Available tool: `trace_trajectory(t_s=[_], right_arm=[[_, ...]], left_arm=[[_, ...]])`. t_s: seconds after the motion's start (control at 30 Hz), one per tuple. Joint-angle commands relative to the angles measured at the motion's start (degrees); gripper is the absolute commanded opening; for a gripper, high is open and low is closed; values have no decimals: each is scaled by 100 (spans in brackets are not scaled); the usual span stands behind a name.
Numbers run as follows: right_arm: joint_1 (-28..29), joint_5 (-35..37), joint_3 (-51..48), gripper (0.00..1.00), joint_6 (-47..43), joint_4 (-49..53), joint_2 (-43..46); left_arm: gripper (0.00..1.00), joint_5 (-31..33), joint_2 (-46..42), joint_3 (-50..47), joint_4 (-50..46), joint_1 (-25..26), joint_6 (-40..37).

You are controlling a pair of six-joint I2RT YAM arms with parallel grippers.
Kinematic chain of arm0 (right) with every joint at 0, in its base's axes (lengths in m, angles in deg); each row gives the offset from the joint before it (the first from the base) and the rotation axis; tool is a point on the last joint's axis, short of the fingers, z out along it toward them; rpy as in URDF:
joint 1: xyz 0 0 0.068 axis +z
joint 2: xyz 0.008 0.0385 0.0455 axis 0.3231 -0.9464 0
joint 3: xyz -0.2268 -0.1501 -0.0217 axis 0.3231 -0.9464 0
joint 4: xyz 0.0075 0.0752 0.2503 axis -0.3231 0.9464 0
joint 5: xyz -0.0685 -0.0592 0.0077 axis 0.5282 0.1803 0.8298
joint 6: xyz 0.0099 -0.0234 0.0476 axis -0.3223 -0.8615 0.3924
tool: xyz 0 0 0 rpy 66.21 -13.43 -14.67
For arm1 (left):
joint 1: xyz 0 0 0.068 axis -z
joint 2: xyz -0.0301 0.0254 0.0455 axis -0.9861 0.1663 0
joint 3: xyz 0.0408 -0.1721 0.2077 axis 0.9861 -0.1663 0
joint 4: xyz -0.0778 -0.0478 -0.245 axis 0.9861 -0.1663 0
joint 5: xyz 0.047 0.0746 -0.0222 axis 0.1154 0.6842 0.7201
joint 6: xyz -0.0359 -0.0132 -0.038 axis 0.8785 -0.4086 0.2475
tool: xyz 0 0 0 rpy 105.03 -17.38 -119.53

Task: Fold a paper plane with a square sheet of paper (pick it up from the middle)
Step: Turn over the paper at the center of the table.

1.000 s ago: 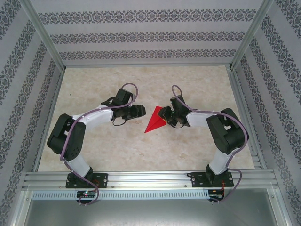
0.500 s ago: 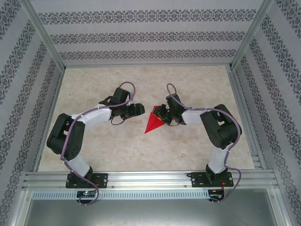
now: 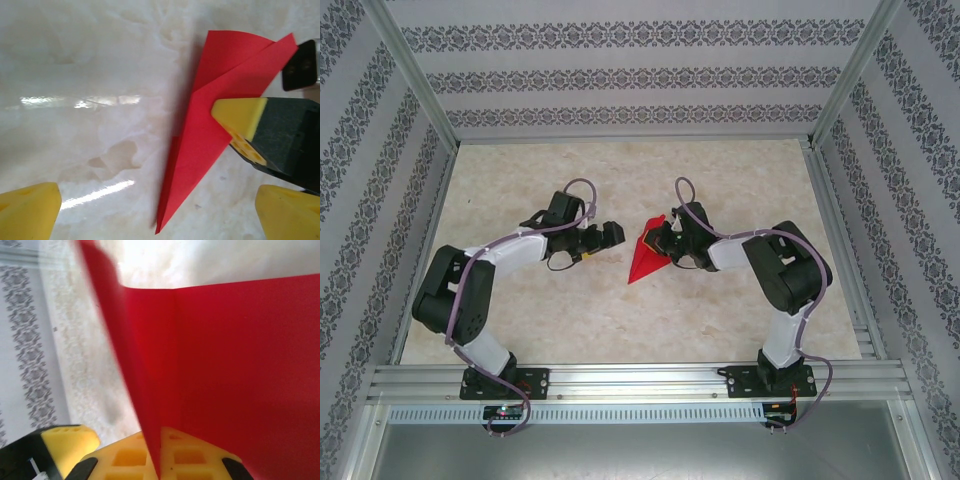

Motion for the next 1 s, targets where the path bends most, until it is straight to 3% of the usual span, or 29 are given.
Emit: trace_trajectory(t_s=[0.0,0.23,0.4,0.5,0.57,0.97], right_arm=[[-147,-750,-54,5,-25,-976,456],[-255,-1503,118,5,135,-1139,1079],[-139,-1646,321,7,319,-1240,1254],[-76,-1697,381,7,528,-1490,1190],[-57,-1732,427,7,737,-1726,1087],[-22,-1736,562,9,850,-1704,917]], left_arm=[[100,-811,-360,-145,621,-165,101],[100,-1973,-633,-542,2124,-225,885],[97,-2337,-635,-663,3016,-208,1441],[89,-2517,-580,-776,3825,-167,1875],[76,-2543,-595,-856,4148,-145,2040],[25,-2423,-710,-659,3848,-155,1495]])
